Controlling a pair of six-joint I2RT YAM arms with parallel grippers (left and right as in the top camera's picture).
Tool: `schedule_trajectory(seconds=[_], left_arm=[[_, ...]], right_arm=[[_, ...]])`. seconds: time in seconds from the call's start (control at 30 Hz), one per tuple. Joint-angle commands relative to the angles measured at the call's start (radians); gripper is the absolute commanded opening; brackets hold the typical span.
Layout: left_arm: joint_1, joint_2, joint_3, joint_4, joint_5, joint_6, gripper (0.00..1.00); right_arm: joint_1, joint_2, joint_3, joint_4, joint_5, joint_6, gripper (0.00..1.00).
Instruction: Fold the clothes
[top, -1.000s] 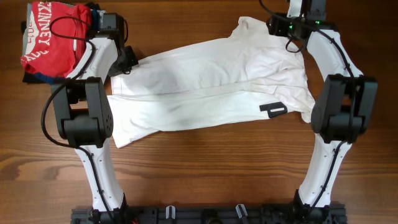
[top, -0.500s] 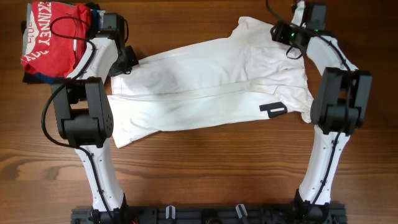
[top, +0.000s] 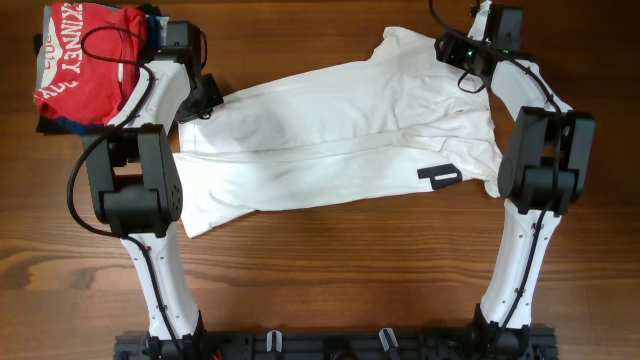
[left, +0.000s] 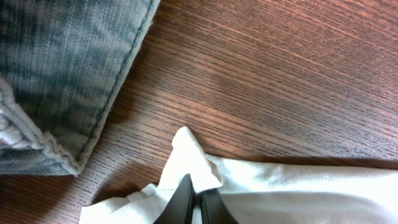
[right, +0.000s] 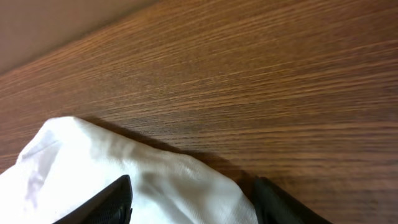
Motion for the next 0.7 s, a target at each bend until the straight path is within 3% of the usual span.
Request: schedule_trajectory(seconds=[0.0, 0.17, 0.3, 0.4, 0.67], left_arm=[[-0.009, -0.004, -0.024, -0.009, 0.021, -0.013, 0.04], [-0.009, -0.004, -0.024, -0.009, 0.021, -0.013, 0.04], [-0.009, -0.004, -0.024, -0.009, 0.021, -0.013, 0.04], [-0.009, -0.004, -0.024, -0.009, 0.021, -0.013, 0.04], [0.001, -0.004, -0.024, 0.003, 0.021, -0.013, 0.04]], right_arm=[[0.006, 0.068, 0.008, 0.016, -0.078, 0.022, 0.59], [0.023, 0.069, 0.008, 0.012, -0.09, 0.012, 0.45], [0.024, 0.069, 0.017, 0.004, -0.105, 0.018, 0.25], [0.019, 0.069, 0.051, -0.047, -0.104, 0.017, 0.16], [0.013, 0.026, 0.232, -0.252, 0.011, -0.084, 0.13]])
